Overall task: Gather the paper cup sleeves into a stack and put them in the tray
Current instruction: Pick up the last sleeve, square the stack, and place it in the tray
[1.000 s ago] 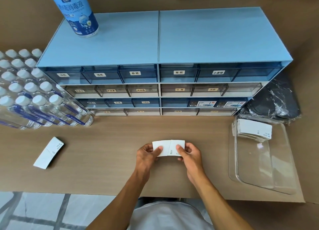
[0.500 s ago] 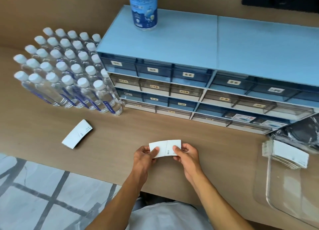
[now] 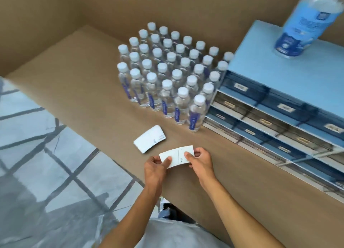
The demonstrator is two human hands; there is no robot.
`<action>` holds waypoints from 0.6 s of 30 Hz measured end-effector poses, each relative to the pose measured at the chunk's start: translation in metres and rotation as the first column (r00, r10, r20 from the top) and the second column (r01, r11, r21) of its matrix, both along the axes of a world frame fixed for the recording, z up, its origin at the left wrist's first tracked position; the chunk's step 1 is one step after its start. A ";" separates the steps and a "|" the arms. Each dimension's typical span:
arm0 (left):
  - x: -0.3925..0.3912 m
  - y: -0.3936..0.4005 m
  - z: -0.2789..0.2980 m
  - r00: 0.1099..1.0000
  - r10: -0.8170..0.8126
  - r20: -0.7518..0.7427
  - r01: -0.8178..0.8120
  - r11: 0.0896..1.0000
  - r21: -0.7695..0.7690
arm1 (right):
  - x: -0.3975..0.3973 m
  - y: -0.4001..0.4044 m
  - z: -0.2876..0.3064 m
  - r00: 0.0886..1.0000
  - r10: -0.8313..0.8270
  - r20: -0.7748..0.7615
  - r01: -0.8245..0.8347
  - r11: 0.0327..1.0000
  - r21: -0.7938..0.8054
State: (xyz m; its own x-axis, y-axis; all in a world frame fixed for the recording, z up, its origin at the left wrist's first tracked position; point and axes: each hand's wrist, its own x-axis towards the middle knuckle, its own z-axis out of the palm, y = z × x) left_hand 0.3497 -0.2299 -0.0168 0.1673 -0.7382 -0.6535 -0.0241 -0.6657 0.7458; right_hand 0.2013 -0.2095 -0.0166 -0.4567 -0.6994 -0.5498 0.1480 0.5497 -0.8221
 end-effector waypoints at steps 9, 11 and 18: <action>0.055 -0.042 -0.012 0.979 0.151 0.140 -0.152 0.988 -0.006 | 0.059 -0.080 -0.006 0.925 0.289 -0.248 -0.259 0.955 0.148; 0.058 -0.048 -0.015 0.974 0.163 0.157 -0.165 0.986 0.000 | 0.063 -0.089 -0.009 0.900 0.325 -0.292 -0.283 0.943 0.175; 0.055 -0.067 -0.015 0.962 0.166 0.217 -0.175 0.984 0.024 | 0.064 -0.117 -0.012 0.847 0.409 -0.339 -0.337 0.907 0.251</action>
State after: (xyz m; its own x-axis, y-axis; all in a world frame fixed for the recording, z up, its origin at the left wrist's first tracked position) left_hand 0.4046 -0.2973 -0.0313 0.4272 -0.6592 -0.6189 -0.0632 -0.7046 0.7068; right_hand 0.2652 -0.3262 -0.0282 -0.3764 -0.7673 -0.5192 -0.3973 0.6400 -0.6577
